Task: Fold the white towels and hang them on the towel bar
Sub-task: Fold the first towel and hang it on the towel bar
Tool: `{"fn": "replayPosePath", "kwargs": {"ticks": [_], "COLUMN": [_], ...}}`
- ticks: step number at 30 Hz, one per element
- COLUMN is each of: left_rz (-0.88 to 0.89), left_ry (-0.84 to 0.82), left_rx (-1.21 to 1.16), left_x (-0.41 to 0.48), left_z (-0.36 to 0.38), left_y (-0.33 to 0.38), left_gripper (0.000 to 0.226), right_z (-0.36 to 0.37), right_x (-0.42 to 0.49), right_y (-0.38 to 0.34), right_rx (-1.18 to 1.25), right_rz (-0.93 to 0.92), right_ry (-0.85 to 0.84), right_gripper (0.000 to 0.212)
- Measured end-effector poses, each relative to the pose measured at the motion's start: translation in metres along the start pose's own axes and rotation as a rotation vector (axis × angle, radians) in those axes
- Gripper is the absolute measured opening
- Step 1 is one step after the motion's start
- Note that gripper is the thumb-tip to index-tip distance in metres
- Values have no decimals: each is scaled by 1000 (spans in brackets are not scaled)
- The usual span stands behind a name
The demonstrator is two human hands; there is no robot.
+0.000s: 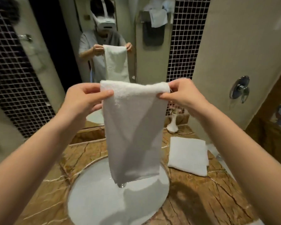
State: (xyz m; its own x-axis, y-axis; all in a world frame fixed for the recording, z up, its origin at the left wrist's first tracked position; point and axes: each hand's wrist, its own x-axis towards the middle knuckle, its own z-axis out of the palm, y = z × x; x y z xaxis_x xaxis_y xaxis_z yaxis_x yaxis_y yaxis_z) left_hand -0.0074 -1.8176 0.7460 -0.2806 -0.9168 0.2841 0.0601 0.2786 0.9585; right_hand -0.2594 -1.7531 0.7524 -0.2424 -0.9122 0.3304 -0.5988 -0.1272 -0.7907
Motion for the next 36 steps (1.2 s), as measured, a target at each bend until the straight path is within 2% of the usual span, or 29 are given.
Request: {"fn": "replayPosePath", "kwargs": {"ticks": [3,13,21,27,29,32,36], "left_rz": [67,263,276,262,258,228,197], "left_ry": [36,189,306,450,526,652,816], "left_rx": [28,210,292,350,358,374,404], "left_x": [-3,-15,-32,-51,-60,-76,-94], "left_z": [-28,-117,-167,-189,-193,-201,-211], "left_y": [21,97,144,163,166,172,184], "left_gripper": [24,17,10,8,9,8,8], "right_z": [9,62,107,134,147,171,201], "right_x": [15,53,73,94,101,109,113], "right_y": [-30,-120,-179,-209,-219,-237,-268], "right_rx": [108,335,477,573,625,666,718], "right_rz": [-64,-230,-321,-413,-439,-475,-519], "right_ry": [-35,-99,-197,-330,-417,-518,-620], "right_gripper": [18,10,6,24,24,14,20]}}
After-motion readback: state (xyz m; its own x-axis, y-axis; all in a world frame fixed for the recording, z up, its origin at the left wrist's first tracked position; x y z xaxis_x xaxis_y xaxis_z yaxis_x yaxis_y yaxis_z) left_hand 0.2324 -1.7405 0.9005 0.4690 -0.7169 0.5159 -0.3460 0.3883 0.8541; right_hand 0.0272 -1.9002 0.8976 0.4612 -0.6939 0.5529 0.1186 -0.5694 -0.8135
